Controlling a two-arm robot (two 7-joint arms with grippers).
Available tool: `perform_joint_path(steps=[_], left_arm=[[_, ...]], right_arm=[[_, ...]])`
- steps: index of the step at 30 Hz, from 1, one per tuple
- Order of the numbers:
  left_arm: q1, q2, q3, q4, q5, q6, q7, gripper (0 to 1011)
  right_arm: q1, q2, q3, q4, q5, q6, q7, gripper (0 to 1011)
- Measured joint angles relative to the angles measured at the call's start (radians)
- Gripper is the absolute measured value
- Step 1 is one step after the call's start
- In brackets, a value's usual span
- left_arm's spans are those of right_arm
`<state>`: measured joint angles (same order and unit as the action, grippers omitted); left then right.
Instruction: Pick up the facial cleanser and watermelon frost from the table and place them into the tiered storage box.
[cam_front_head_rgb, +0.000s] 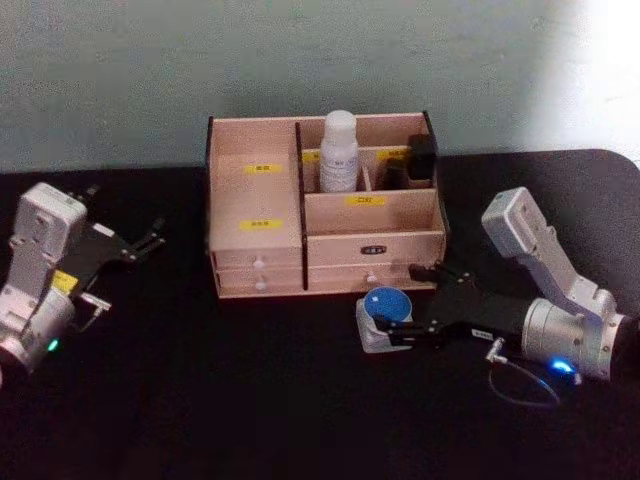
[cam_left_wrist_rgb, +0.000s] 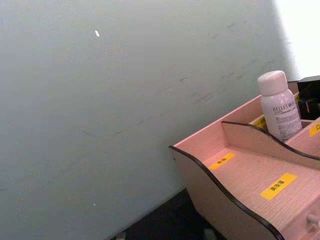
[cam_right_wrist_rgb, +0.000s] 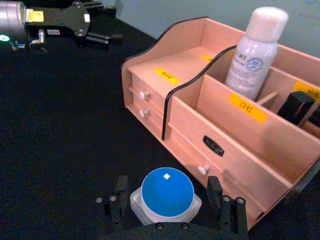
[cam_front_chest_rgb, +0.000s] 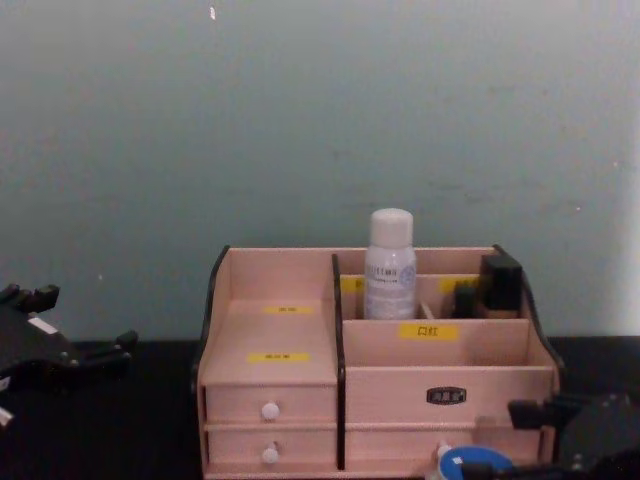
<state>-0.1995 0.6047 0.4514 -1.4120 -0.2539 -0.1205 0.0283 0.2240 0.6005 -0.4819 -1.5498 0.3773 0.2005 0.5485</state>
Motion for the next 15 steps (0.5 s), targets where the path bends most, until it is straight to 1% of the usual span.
perform_joint_path(steps=[7, 15], left_arm=[[0.000, 0.000, 0.000, 0.000, 0.000, 0.000, 0.000, 1001], [0.000, 0.000, 0.000, 0.000, 0.000, 0.000, 0.000, 1001]], right_arm=[[0.002, 0.001, -0.010, 0.017, -0.002, 0.006, 0.008, 1000], [0.012, -0.013, -0.018, 0.048, -0.002, 0.015, 0.007, 1000]])
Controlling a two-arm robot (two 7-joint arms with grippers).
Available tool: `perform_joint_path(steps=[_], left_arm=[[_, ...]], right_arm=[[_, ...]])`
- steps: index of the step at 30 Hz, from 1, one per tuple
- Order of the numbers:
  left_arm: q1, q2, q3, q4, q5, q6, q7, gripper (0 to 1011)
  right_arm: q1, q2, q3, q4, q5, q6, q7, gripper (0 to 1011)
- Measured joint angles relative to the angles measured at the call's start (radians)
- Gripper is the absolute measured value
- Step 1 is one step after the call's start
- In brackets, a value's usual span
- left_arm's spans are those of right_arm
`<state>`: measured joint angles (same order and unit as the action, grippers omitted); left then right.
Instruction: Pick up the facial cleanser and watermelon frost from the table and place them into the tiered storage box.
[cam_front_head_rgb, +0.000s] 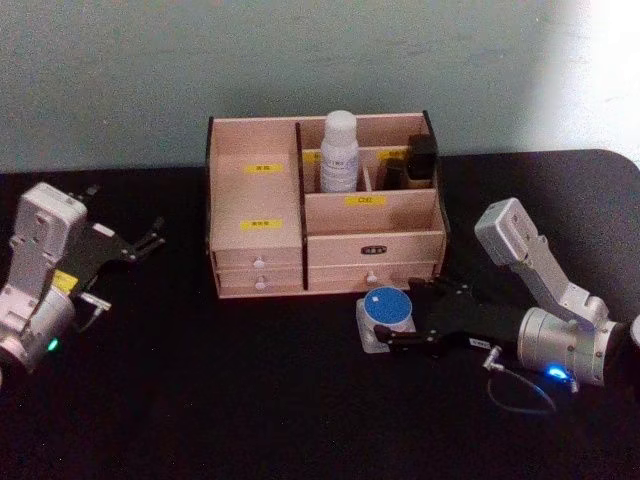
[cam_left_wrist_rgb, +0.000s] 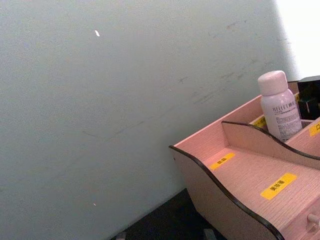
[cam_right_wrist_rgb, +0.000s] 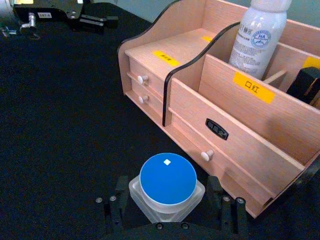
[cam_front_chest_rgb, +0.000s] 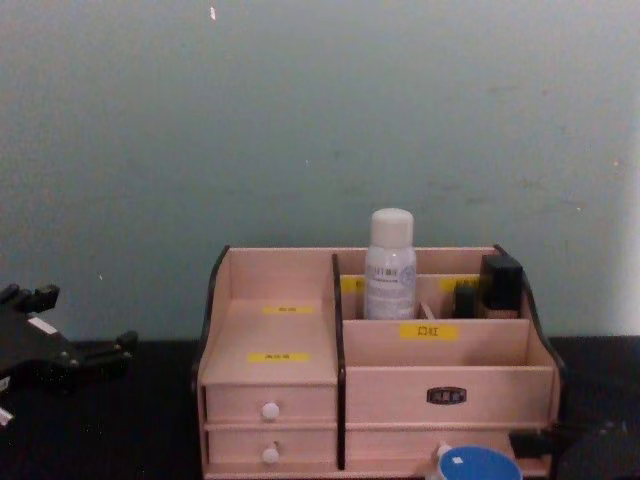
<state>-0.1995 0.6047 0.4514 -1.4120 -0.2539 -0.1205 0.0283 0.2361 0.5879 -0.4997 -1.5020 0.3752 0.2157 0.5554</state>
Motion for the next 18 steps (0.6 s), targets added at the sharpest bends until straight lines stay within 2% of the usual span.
perform_joint_path(steps=[18], left_arm=[[0.000, 0.000, 0.000, 0.000, 0.000, 0.000, 0.000, 1002]], right_arm=[[0.022, -0.022, -0.014, 0.039, 0.001, 0.006, 0.001, 1000]])
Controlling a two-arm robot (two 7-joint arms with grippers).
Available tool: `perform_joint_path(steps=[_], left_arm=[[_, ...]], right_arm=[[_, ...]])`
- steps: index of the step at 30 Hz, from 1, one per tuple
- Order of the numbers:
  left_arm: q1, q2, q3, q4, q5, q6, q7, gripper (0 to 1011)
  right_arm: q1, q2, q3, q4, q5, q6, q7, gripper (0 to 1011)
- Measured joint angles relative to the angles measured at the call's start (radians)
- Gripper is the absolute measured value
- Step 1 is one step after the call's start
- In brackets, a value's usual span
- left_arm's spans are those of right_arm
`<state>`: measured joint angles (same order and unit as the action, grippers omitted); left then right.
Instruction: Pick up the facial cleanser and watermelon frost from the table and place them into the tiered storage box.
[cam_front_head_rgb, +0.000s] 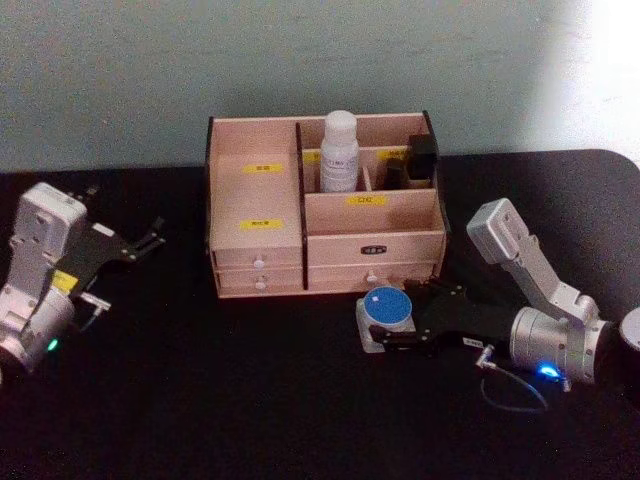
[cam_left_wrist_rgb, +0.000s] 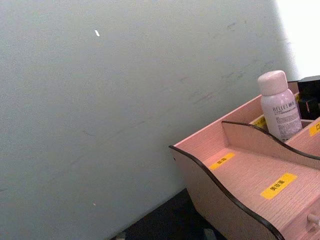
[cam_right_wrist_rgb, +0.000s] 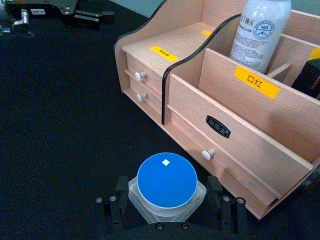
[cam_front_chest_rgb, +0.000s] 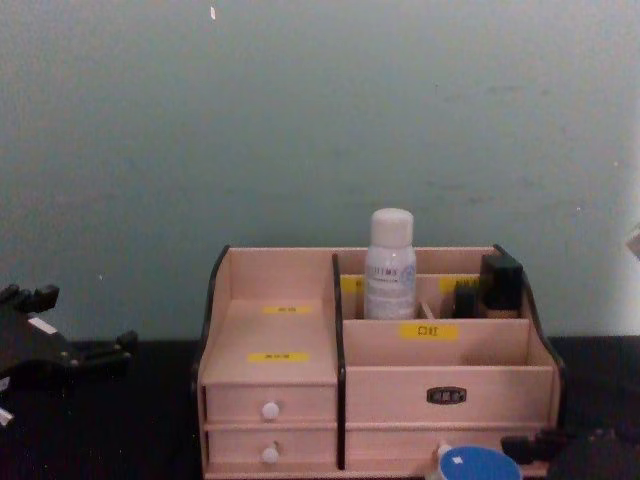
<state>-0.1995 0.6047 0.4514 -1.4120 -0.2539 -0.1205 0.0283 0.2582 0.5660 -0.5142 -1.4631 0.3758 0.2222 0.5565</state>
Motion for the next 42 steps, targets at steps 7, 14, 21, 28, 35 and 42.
perform_joint_path(steps=[7, 14, 21, 28, 35, 42], left_arm=[[0.000, 0.000, 0.000, 0.000, 0.000, 0.000, 0.000, 1001], [0.000, 0.000, 0.000, 0.000, 0.000, 0.000, 0.000, 1001], [0.000, 0.000, 0.000, 0.000, 0.000, 0.000, 0.000, 1001], [0.000, 0.000, 0.000, 0.000, 0.000, 0.000, 0.000, 1001], [0.000, 0.000, 0.000, 0.000, 0.000, 0.000, 0.000, 1001], [0.000, 0.000, 0.000, 0.000, 0.000, 0.000, 0.000, 1001]], right_arm=[[0.008, -0.009, -0.003, 0.010, 0.002, -0.002, 0.002, 1000], [0.016, -0.016, -0.008, 0.022, 0.001, -0.004, 0.003, 1000], [0.019, -0.021, -0.010, 0.027, -0.002, -0.002, -0.004, 1000], [0.019, -0.021, -0.010, 0.027, -0.002, -0.002, -0.004, 1000], [0.019, -0.020, -0.010, 0.027, -0.002, -0.002, -0.004, 934], [0.018, -0.020, -0.009, 0.026, -0.002, -0.003, -0.003, 759]])
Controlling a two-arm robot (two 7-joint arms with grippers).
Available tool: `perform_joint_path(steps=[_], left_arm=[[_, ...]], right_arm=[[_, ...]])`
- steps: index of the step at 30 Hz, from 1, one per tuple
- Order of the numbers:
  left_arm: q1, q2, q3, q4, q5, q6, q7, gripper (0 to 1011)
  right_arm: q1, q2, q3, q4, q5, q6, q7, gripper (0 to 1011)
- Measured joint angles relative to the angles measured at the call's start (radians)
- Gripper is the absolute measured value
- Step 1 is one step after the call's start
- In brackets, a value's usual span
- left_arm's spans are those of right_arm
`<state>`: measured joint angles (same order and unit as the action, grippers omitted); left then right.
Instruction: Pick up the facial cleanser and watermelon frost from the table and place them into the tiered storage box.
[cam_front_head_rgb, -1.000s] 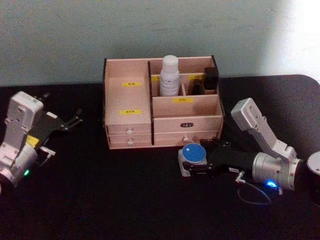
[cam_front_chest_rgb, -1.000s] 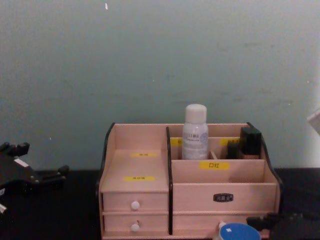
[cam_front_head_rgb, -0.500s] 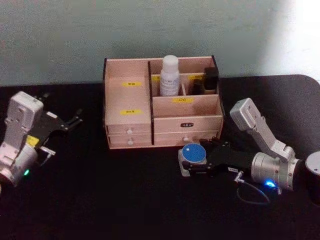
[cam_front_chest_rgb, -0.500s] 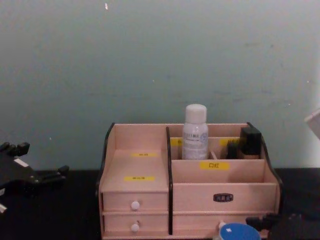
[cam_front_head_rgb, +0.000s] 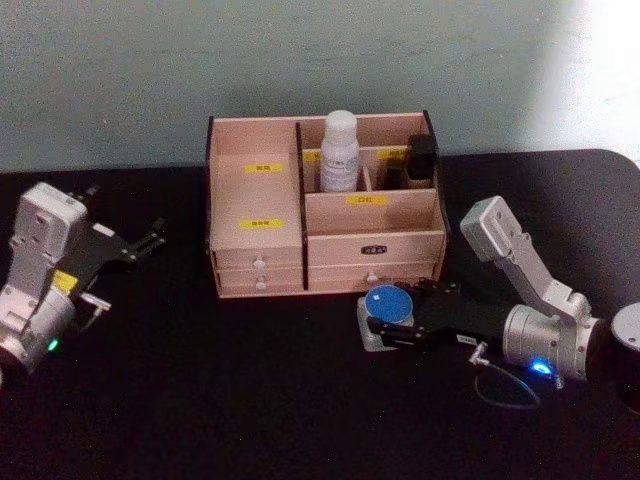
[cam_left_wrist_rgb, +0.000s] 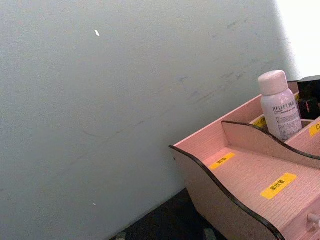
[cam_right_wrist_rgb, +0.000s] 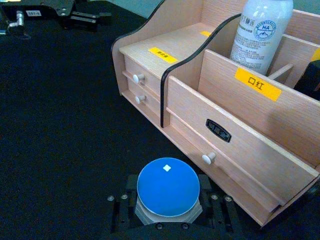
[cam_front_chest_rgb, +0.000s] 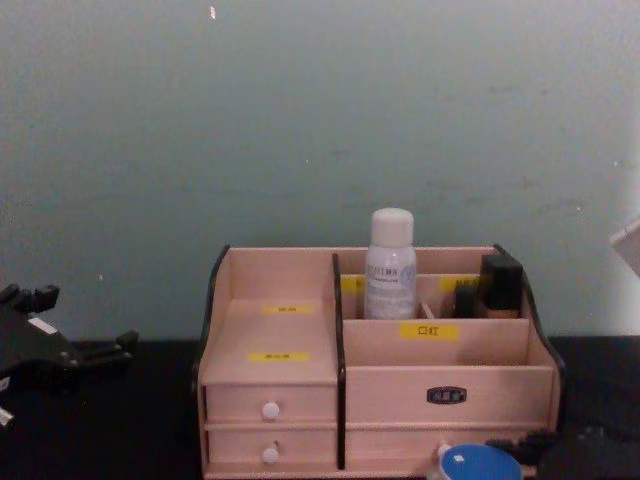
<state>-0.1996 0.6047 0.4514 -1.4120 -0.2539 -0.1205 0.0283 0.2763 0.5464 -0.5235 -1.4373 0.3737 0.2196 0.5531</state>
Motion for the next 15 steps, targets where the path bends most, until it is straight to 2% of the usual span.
perform_joint_path(steps=[2, 15], left_arm=[[0.000, 0.000, 0.000, 0.000, 0.000, 0.000, 0.000, 1001], [0.000, 0.000, 0.000, 0.000, 0.000, 0.000, 0.000, 1001]], right_arm=[[0.000, 0.000, 0.000, 0.000, 0.000, 0.000, 0.000, 721], [0.000, 0.000, 0.000, -0.001, 0.000, 0.000, 0.001, 717]])
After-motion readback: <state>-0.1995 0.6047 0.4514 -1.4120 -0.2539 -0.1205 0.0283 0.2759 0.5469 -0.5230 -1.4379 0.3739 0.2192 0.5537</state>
